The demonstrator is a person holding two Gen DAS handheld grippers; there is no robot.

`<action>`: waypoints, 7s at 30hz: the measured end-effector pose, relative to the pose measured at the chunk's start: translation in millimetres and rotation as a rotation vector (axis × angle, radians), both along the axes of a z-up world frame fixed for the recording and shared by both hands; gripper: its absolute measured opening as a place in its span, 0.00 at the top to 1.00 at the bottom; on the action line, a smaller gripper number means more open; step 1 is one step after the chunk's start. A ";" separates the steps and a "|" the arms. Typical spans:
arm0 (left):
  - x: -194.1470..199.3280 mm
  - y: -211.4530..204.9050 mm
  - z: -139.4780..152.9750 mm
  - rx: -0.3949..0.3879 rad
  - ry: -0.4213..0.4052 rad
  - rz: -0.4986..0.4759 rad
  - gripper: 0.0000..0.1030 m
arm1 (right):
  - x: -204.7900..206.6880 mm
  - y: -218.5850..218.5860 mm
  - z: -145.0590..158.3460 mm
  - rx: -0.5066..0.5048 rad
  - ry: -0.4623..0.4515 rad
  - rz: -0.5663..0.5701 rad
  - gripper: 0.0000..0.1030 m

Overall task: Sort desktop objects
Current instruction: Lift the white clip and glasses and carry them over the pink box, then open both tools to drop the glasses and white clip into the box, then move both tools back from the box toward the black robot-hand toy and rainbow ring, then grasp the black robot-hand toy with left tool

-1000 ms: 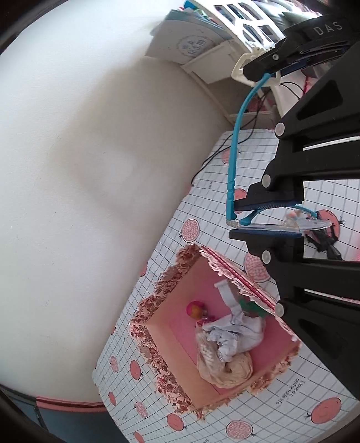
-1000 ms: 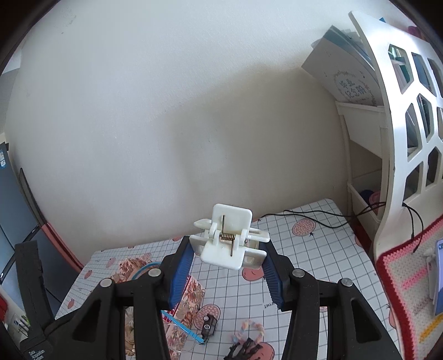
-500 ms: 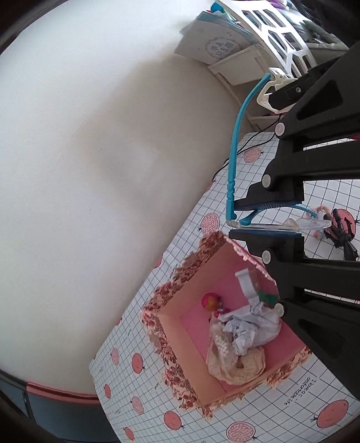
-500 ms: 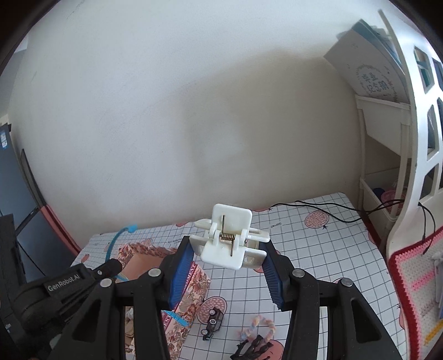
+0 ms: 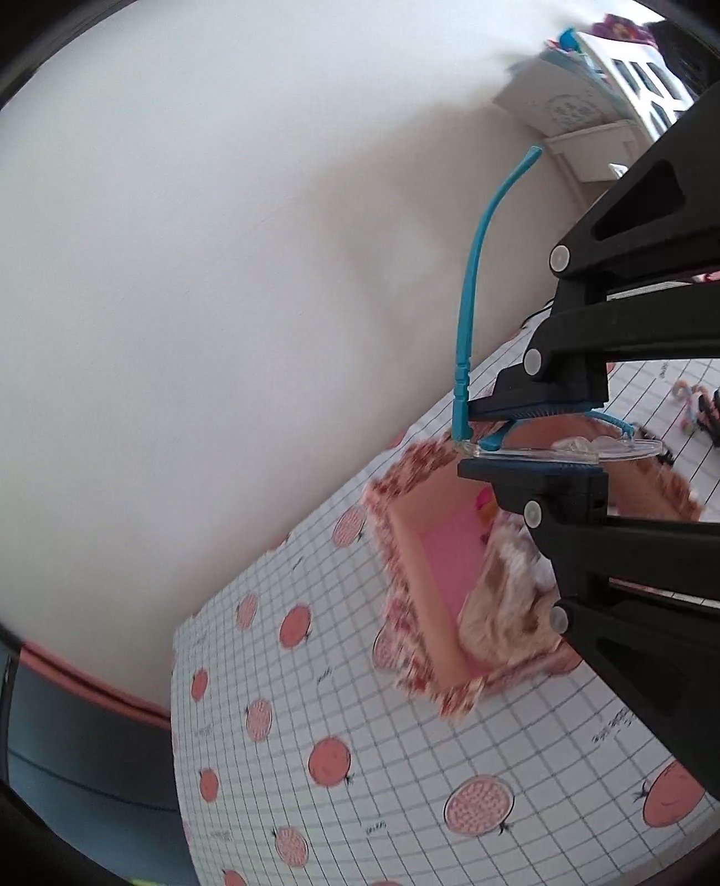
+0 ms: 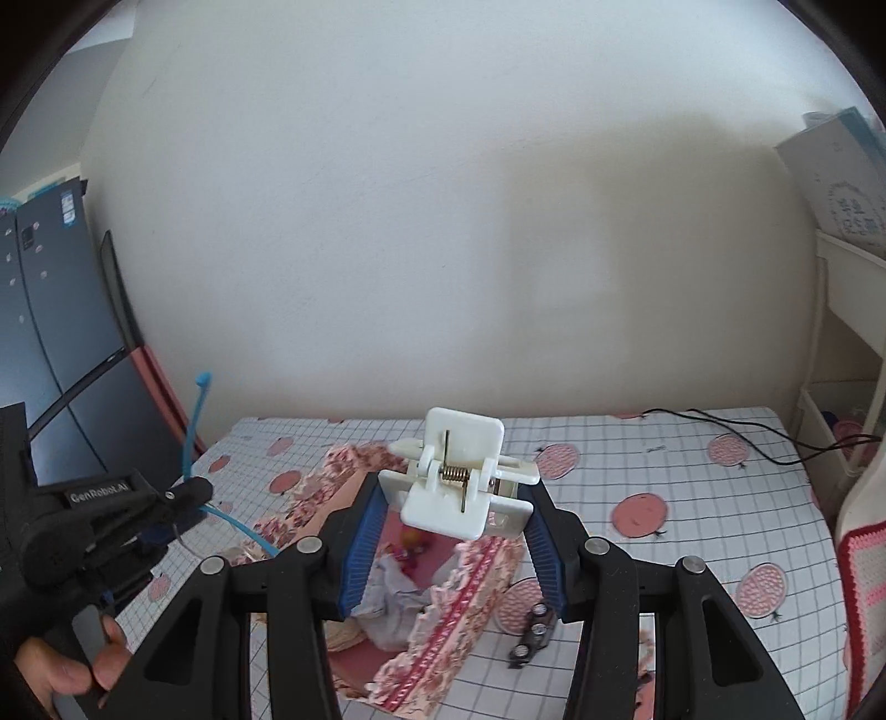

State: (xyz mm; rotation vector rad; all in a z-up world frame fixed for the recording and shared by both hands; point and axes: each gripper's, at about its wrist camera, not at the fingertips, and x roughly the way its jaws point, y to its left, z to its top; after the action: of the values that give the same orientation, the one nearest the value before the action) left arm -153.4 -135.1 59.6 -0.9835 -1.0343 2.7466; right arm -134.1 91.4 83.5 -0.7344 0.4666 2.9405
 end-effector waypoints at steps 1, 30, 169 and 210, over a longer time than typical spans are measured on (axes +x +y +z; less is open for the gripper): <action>0.9 -12.1 -2.1 0.016 -0.001 0.022 0.87 | -2.3 -4.9 -1.4 0.001 -0.005 0.009 0.50; -38.9 -36.6 -77.2 0.063 -0.246 0.004 0.86 | -69.0 -42.6 -85.4 0.006 -0.237 0.119 0.42; 16.1 172.5 -28.6 -0.363 -0.091 -0.343 0.00 | 51.2 164.2 -53.8 0.023 -0.263 -0.225 0.00; 11.6 236.3 -179.5 -0.489 -0.543 -0.594 0.05 | 40.0 198.0 -173.5 -0.275 -0.531 -0.308 0.00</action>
State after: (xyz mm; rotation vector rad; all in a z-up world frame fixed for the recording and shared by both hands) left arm -141.8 101.2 -119.9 -1.8081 -0.0118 2.2882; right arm -94.1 289.4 -90.0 -1.2877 0.8419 2.2971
